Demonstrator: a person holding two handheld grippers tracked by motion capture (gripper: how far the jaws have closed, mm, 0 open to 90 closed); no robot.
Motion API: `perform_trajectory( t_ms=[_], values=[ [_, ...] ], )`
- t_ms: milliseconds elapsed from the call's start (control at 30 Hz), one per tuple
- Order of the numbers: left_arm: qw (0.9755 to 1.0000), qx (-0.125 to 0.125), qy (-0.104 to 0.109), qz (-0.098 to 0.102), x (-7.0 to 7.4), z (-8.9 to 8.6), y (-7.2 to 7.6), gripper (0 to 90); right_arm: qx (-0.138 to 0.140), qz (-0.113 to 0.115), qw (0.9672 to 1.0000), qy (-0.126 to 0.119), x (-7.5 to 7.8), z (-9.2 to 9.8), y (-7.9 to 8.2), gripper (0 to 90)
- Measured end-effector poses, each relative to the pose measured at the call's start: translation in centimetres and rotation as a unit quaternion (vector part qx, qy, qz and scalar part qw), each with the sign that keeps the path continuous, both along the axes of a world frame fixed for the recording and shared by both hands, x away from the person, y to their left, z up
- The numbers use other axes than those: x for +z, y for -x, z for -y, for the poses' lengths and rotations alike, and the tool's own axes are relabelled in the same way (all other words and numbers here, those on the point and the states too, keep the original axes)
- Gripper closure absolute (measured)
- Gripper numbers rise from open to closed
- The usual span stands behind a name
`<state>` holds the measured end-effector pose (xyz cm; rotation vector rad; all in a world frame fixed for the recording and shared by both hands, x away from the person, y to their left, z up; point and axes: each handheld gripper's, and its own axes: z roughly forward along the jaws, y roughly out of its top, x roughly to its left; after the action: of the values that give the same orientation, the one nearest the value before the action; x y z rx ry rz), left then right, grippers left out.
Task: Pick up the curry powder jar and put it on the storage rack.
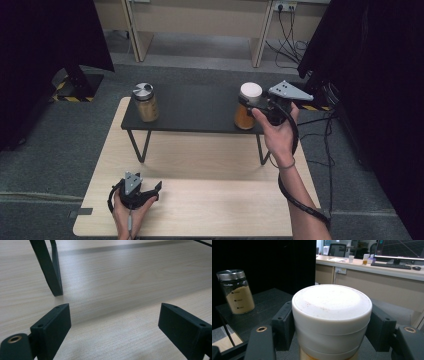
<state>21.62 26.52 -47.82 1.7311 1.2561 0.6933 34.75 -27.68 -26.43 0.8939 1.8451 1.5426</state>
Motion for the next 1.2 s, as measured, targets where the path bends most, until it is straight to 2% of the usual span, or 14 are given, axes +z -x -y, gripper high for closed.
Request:
perform_trajectory(
  t_ms=[233, 467, 900, 1200],
  values=[
    [1.0, 0.001, 0.001, 0.0, 0.0, 0.0, 0.0, 10.4, -0.004, 0.01, 0.9997, -0.022, -1.3, 0.3, 0.3, 34.0],
    [1.0, 0.001, -0.002, 0.0, 0.0, 0.1, 0.0, 10.4, -0.002, 0.008, 0.9997, -0.022, -1.1, 0.3, 0.2, 34.0],
    [1.0, 0.001, 0.0, -0.001, 0.0, 0.0, 0.0, 10.4, -0.005, 0.017, 0.9994, -0.03, -1.8, 0.2, 0.4, 34.0],
    [1.0, 0.002, -0.002, -0.001, 0.0, 0.1, 0.0, 10.4, -0.004, 0.014, 0.9995, -0.027, -1.6, 0.3, 0.3, 34.0]
  ],
)
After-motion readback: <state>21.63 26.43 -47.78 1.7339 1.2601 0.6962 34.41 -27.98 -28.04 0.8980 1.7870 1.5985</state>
